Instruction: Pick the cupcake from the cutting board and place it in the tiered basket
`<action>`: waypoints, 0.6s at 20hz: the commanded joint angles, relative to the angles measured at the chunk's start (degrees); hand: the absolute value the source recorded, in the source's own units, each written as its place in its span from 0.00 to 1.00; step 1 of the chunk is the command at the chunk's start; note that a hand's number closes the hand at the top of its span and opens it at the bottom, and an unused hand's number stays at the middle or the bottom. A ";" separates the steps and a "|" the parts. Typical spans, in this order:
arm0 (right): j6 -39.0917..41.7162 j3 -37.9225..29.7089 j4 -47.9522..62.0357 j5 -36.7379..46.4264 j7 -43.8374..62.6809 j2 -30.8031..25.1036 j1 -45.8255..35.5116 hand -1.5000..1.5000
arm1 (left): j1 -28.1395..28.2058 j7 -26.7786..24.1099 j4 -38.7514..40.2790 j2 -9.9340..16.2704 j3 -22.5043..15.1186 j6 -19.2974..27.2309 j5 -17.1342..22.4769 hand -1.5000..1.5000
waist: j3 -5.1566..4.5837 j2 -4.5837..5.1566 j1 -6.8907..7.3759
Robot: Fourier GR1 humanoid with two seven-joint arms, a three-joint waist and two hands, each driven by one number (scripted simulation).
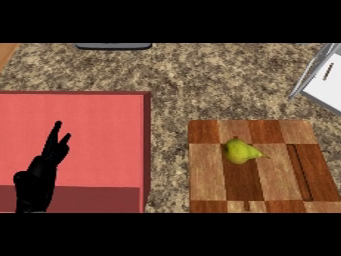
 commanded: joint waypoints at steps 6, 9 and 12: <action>-0.70 9.09 10.64 2.50 -5.39 -0.25 -8.12 1.00 | -2.27 -1.36 10.39 -5.11 -2.79 -0.75 -0.08 0.50 | -1.02 1.71 1.42; -1.44 13.83 14.02 4.06 -5.93 -0.20 -13.34 1.00 | -2.47 1.83 6.63 -4.69 -3.52 -0.85 -1.38 0.50 | -0.96 1.83 3.08; -2.68 19.12 13.23 6.94 -5.75 2.51 -16.17 1.00 | -3.27 2.79 7.18 -5.25 -3.10 -0.48 -1.81 0.50 | -1.01 1.58 2.45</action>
